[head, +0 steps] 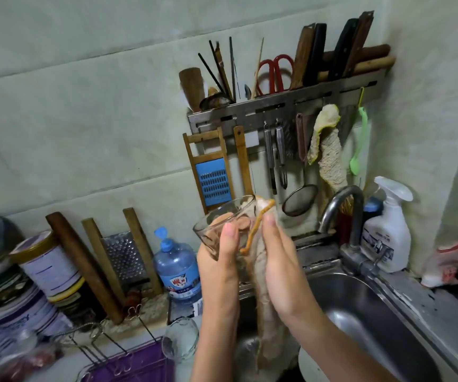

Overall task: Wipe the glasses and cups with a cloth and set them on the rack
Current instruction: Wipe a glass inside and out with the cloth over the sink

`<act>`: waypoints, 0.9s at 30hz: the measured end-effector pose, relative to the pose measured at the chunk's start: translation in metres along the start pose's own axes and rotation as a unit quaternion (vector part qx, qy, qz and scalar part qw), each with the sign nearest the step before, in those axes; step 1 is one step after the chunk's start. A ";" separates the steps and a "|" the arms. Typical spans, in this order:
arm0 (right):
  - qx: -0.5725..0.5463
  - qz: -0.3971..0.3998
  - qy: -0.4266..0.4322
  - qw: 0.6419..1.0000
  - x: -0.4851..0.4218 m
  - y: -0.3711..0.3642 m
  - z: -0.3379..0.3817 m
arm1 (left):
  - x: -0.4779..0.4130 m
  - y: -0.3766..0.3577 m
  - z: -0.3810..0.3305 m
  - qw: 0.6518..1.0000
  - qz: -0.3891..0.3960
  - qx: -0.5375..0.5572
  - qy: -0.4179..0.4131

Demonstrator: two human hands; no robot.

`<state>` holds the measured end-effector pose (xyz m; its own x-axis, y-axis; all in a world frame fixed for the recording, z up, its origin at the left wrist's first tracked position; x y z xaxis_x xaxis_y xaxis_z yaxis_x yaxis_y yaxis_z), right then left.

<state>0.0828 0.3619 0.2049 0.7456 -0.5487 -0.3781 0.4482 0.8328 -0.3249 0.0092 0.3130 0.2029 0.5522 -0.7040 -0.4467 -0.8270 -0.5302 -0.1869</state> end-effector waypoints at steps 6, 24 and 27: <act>-0.206 -0.067 -0.167 0.962 -0.032 0.014 -0.025 | 0.000 0.000 0.005 0.999 -0.044 -0.006 0.008; -0.402 -0.068 -0.129 0.904 -0.018 0.008 -0.026 | -0.013 -0.003 0.012 0.996 -0.051 -0.068 -0.028; -0.420 -0.025 -0.170 0.891 -0.009 0.004 -0.020 | -0.022 0.004 0.009 0.992 -0.057 -0.101 -0.047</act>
<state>0.0679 0.3692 0.1897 0.9056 -0.4103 -0.1073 0.0637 0.3818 -0.9220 -0.0068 0.3305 0.2041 0.6206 -0.5916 -0.5146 -0.7166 -0.6944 -0.0658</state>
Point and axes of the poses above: each hand's wrist, its own x-axis away from the middle knuckle, its own y-axis out of the back of the hand, z = x × y, the point moved 5 cm from there along -x, towards the middle knuckle, and after that the axes turned 12 degrees about z, right-handed, at the moved point
